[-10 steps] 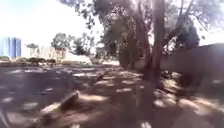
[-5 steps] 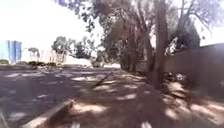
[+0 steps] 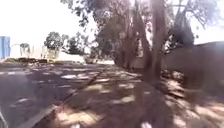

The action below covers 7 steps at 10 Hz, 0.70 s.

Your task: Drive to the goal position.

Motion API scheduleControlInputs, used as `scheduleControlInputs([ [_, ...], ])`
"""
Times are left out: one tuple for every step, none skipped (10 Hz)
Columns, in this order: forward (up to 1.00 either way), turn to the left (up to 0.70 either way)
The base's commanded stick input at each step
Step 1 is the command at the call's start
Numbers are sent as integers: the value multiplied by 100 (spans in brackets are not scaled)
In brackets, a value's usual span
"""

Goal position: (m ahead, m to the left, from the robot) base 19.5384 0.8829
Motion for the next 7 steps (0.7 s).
scheduleControlInputs([
  [70, 0],
  [70, 0],
  [70, 0],
  [70, -13],
  [70, -30],
  [70, -35],
  [70, -35],
])
